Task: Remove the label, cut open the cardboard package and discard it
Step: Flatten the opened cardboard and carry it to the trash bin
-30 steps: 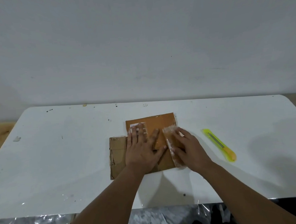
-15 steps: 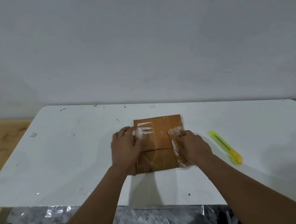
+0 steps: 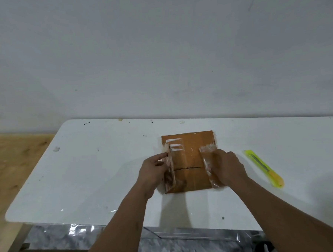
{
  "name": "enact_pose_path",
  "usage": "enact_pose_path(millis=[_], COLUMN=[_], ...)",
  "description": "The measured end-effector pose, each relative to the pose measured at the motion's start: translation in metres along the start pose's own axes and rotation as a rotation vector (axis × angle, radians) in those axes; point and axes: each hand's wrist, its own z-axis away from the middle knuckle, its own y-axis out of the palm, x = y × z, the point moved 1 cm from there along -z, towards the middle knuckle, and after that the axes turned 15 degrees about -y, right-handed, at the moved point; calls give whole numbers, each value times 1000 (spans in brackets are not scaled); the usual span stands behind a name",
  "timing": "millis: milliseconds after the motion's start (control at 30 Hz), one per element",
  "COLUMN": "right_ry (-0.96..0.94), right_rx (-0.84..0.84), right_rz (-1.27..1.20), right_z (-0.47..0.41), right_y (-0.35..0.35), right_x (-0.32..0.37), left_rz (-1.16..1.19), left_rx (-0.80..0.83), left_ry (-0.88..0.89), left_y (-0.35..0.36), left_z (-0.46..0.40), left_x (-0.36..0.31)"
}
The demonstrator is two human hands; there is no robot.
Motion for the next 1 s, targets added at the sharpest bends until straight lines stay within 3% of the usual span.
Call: enact_pose_path(millis=[167, 233, 333, 467, 633, 1000], right_ry=[107, 91, 50, 49, 21, 198], right_rx=[-52, -78, -106, -210, -409, -702], right_rz=[-225, -263, -278, -416, -466, -499], right_z=[5, 9, 20, 41, 72, 186], right_y=[-2, -4, -5, -12, -45, -122], right_x=[0, 1, 1, -7, -31, -143], left_rz=[-529, -616, -630, -431, -212, -421], left_rx=[-297, -298, -192, -57, 113, 307], left_ry=[33, 49, 76, 83, 262, 554], left_y=[29, 41, 43, 41, 66, 234], left_z=[-4, -4, -9, -9, 17, 85], left_x=[-6, -11, -9, -6, -26, -61])
